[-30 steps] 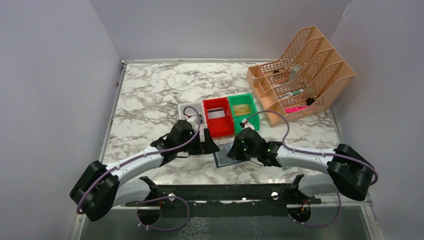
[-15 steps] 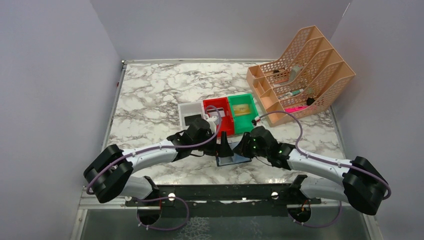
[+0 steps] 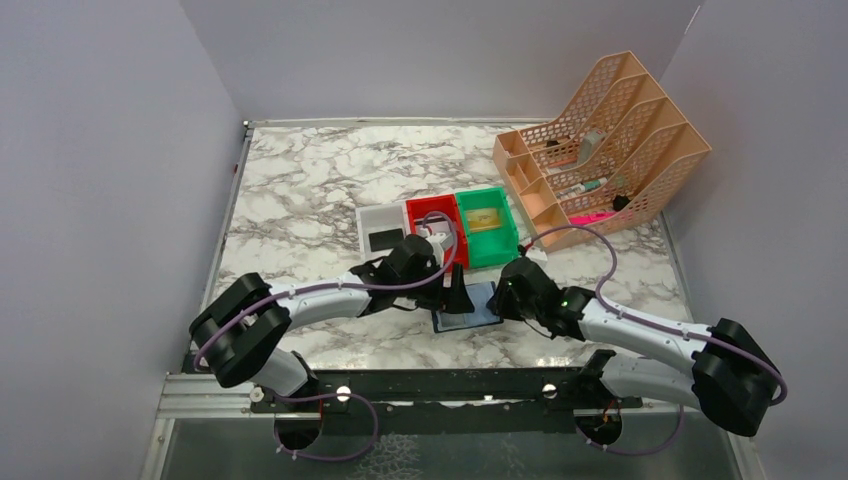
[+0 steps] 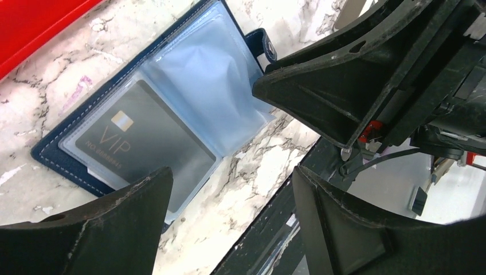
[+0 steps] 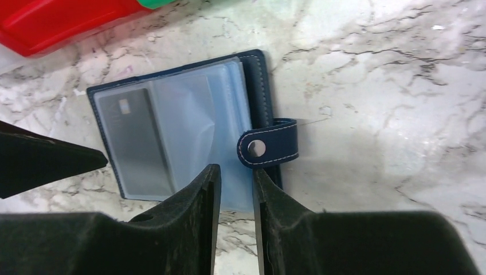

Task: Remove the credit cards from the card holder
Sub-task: Remove the credit card from the card holder.

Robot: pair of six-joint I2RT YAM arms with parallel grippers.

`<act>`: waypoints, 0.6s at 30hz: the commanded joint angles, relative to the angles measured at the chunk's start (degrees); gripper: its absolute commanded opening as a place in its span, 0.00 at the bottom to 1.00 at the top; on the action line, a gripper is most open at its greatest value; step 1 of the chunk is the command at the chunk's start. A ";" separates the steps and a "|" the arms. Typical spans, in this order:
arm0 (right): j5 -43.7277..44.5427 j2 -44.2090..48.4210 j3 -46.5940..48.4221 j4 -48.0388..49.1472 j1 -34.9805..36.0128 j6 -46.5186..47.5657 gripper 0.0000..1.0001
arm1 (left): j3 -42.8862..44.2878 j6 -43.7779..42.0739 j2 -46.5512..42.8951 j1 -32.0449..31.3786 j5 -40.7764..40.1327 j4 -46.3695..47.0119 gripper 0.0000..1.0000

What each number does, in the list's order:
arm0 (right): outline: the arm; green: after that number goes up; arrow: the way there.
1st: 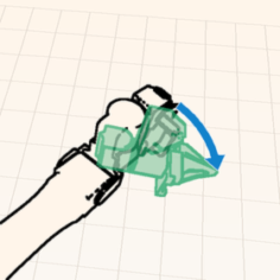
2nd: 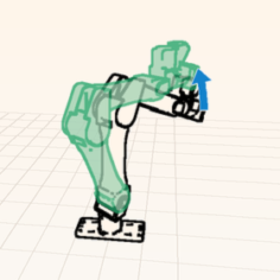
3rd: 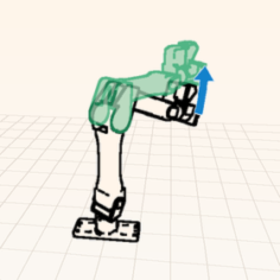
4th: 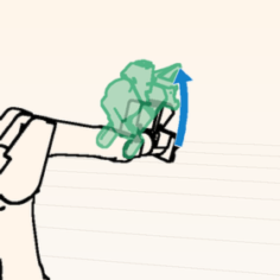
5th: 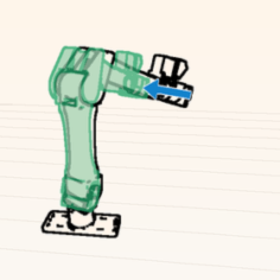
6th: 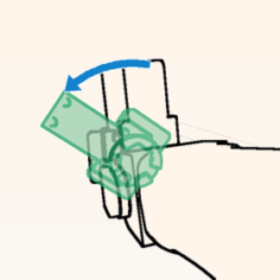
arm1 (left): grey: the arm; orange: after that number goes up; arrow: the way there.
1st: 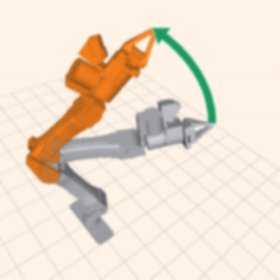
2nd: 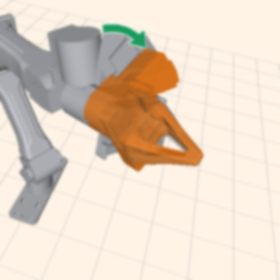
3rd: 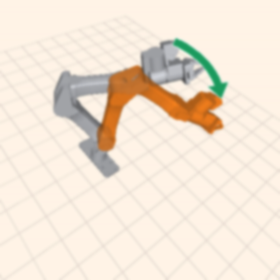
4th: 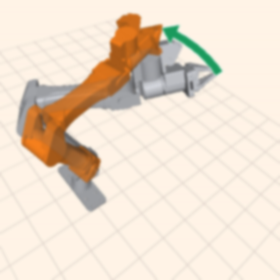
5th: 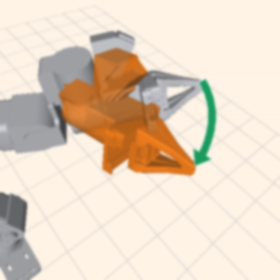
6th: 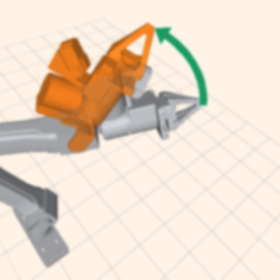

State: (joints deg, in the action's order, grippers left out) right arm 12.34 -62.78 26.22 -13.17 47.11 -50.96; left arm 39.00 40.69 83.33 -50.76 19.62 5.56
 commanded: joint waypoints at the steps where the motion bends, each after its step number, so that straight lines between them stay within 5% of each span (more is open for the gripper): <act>1: 6.86 0.48 3.33 -6.02 -0.44 0.60 0.32 | 2.44 -1.22 1.88 -0.52 0.55 2.78 0.78; 7: 4.90 2.75 6.88 -7.53 -0.44 4.86 0.27 | 4.56 -1.53 4.94 -1.03 1.22 3.22 0.67; 18: -12.54 0.85 4.50 6.99 -0.44 6.35 0.22 | 1.49 0.15 0.04 -1.07 -8.13 -2.13 0.58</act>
State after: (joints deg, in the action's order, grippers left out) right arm 5.91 -58.22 31.22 -11.44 46.85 -44.88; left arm 41.85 40.27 87.29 -51.51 16.78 6.04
